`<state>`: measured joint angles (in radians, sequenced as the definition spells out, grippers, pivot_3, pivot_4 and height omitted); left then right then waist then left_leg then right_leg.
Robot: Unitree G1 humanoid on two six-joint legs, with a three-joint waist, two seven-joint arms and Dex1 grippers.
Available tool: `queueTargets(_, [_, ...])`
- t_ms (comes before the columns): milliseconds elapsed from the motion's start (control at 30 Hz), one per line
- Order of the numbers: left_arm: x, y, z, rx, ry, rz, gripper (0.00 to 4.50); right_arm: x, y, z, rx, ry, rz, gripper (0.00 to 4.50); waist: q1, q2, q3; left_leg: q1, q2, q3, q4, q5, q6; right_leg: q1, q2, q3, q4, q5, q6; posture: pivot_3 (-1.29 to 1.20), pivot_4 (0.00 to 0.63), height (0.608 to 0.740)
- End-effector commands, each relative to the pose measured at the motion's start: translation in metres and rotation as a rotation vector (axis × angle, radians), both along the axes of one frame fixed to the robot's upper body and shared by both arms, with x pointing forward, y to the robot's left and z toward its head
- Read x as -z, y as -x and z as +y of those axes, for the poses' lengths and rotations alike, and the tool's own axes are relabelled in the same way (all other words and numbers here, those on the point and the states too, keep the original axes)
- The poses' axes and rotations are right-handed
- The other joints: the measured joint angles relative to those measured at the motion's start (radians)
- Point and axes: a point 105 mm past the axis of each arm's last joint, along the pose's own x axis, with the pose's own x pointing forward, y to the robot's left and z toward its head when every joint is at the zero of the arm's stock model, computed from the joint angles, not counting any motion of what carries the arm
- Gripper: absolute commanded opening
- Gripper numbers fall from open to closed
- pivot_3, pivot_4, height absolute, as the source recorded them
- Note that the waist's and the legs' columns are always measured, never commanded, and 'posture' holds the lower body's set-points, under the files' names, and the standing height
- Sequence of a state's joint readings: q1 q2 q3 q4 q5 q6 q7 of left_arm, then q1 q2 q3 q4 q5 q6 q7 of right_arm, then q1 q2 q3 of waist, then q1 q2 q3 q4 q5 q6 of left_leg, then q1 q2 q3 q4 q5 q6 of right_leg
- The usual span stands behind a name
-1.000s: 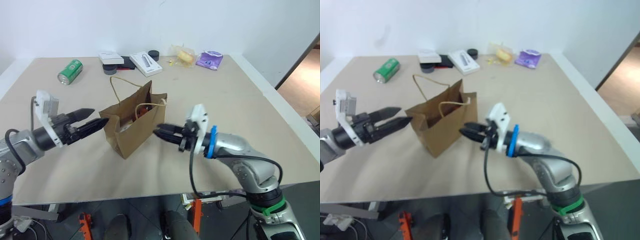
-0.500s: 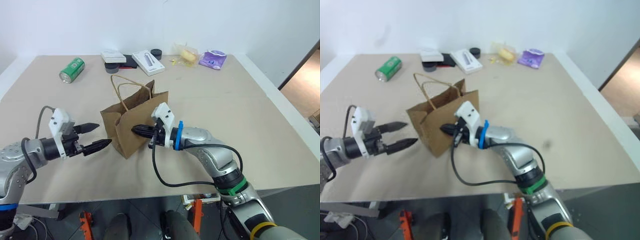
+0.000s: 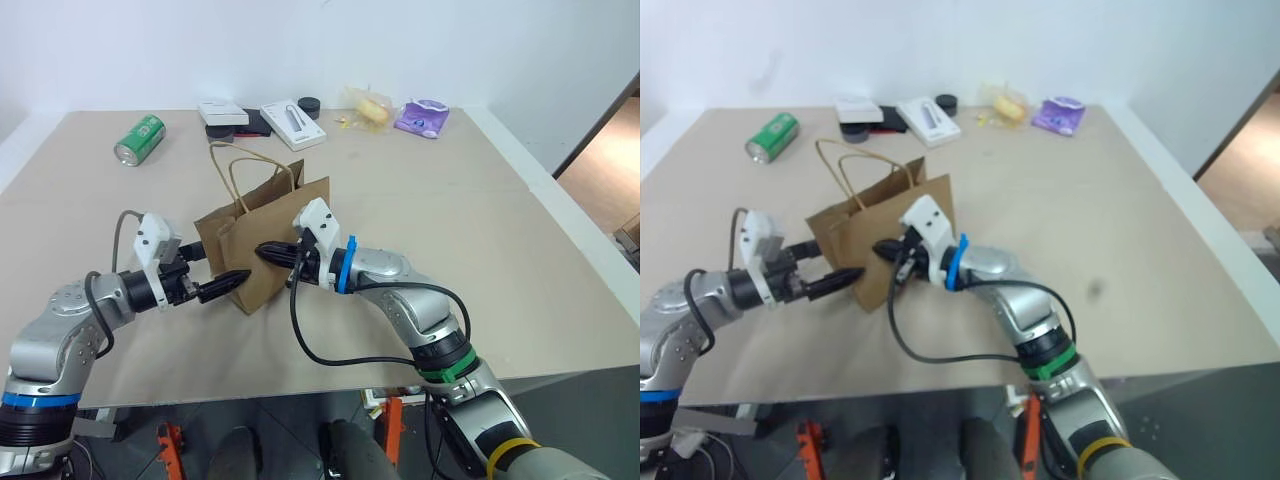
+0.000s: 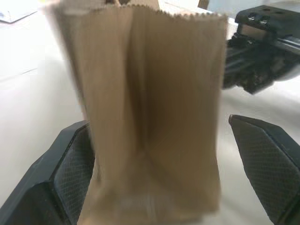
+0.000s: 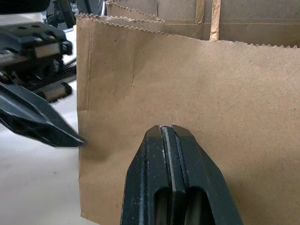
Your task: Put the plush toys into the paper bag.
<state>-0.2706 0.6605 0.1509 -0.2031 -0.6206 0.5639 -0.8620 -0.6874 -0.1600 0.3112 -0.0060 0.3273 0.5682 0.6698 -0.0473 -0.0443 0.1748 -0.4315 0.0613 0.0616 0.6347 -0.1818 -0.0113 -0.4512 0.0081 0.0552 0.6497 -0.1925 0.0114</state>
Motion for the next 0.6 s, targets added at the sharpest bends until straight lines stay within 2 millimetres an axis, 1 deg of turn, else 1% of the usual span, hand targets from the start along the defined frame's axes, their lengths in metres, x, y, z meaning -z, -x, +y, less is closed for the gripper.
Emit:
queueTargets(33, [-0.002,-0.008,-0.005,-0.010,-0.026,-0.040,4.50,-0.027,0.006,0.003,-0.025,-0.046,-0.082,0.04,0.000,0.000,0.000,0.000,0.000,0.000,0.000,0.000,0.000,0.000,0.000,0.000,0.000,0.000,0.000,0.00,0.150,0.740])
queueTargets(233, [0.005,-0.021,-0.013,-0.024,-0.033,-0.041,4.50,-0.040,0.013,0.003,-0.053,-0.058,-0.115,0.04,0.001,0.000,0.000,0.000,0.001,0.000,0.000,0.000,0.000,0.000,0.002,0.000,0.000,0.001,-0.001,0.00,0.150,0.740])
queueTargets(267, [0.005,-0.022,-0.014,-0.025,-0.017,-0.041,4.25,-0.041,0.014,0.003,-0.054,-0.058,-0.119,0.01,0.001,0.000,0.000,0.000,0.002,0.000,0.000,0.000,0.000,0.000,0.002,0.000,0.000,0.001,-0.001,0.00,0.150,0.740])
queueTargets(333, [0.003,-0.024,-0.016,-0.020,0.003,-0.040,3.72,-0.042,0.015,0.002,-0.055,-0.058,-0.120,0.00,0.001,0.000,0.000,0.000,0.002,0.000,0.000,0.000,0.000,0.000,0.002,0.000,0.000,0.001,-0.001,0.00,0.150,0.740])
queueTargets(367, [0.002,-0.024,-0.017,-0.016,0.012,-0.042,3.32,-0.042,0.016,0.002,-0.055,-0.058,-0.120,0.00,0.001,0.000,0.000,0.000,0.002,0.000,0.000,0.000,0.000,0.000,0.002,0.000,0.000,0.001,-0.001,0.00,0.150,0.740])
queueTargets(500, [-0.002,-0.024,-0.020,0.000,0.044,-0.048,1.57,-0.046,0.017,-0.005,-0.044,-0.070,-0.116,0.00,0.001,0.000,0.000,0.000,0.001,0.000,0.000,0.000,0.000,0.000,0.002,0.000,0.000,0.001,-0.001,0.00,0.150,0.740])
queueTargets(533, [-0.003,-0.024,-0.019,0.003,0.045,-0.051,0.99,-0.048,0.020,-0.010,-0.049,-0.078,-0.112,0.00,0.001,0.000,0.000,0.000,0.001,0.000,0.000,0.000,0.000,0.000,0.002,0.000,0.000,0.001,-0.001,0.00,0.150,0.740])
queueTargets(600, [-0.004,-0.024,-0.018,0.004,0.045,-0.055,0.05,-0.055,0.026,-0.026,-0.063,-0.101,-0.103,0.00,0.002,0.000,0.000,0.000,0.001,0.000,0.000,0.000,0.000,0.000,0.002,0.000,0.000,0.001,-0.001,0.00,0.150,0.740])
